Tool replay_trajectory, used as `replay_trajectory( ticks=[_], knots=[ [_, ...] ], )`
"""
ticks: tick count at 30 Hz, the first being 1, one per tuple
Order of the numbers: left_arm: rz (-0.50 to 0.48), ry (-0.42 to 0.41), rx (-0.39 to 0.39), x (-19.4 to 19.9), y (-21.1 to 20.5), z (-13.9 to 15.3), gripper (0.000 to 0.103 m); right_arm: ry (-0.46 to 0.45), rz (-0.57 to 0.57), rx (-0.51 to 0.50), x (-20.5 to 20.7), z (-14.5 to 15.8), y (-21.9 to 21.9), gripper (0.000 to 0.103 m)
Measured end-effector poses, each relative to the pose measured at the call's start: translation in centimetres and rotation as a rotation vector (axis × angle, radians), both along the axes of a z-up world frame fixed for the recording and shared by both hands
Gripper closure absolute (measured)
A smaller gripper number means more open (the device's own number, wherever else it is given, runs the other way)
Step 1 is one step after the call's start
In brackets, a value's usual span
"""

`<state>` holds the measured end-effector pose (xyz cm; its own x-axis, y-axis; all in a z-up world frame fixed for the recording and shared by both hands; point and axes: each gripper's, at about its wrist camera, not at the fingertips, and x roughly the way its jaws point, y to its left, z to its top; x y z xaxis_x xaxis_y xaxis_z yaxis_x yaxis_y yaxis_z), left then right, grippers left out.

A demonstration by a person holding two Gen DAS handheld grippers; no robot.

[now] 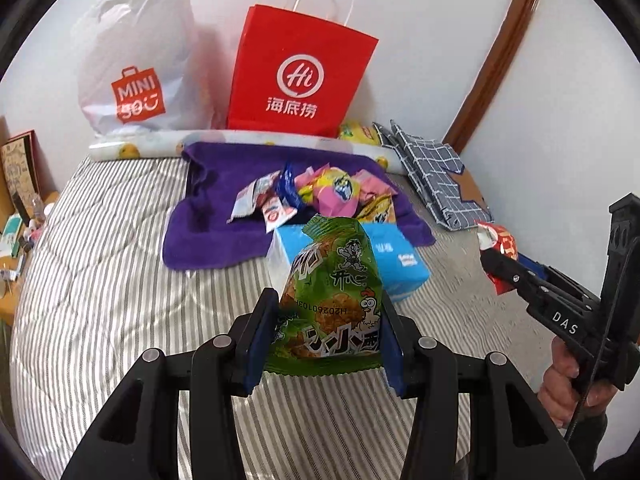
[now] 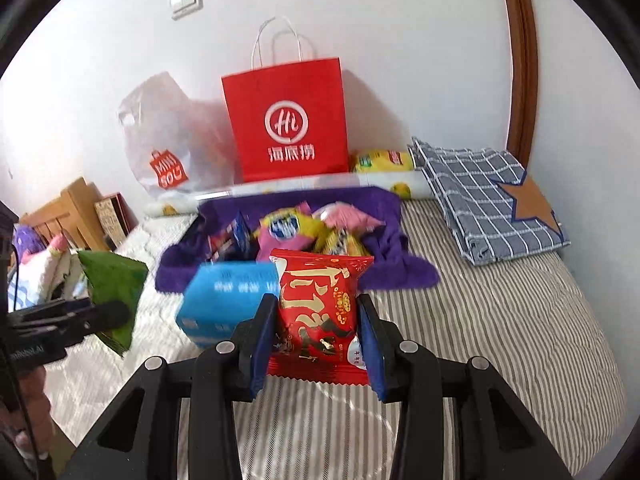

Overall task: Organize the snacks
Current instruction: 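Lift and carry the red packet and green snack bag over the purple towel with both tools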

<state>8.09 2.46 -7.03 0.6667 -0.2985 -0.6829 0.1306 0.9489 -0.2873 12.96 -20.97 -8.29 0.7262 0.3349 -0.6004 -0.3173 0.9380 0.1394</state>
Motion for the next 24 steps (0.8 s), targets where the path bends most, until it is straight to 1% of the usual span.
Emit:
replay_trajectory(
  ticks=[6, 15, 24],
  knots=[
    [-0.012, 0.002, -0.002, 2.0, 0.1, 1.8, 0.055, -0.021, -0.003, 0.007, 1.6, 1.9, 0.8, 0.065],
    [-0.023, -0.005, 0.013, 5.1, 0.1, 4.0, 0.055, -0.025, -0.003, 0.015, 4.4, 3.1, 1.6, 0.066],
    [-0.03, -0.031, 0.007, 8.8, -0.1, 6.4, 0.055, -0.048, 0.001, 0.01, 7.6, 4.4, 2.3, 0.065]
  ],
)
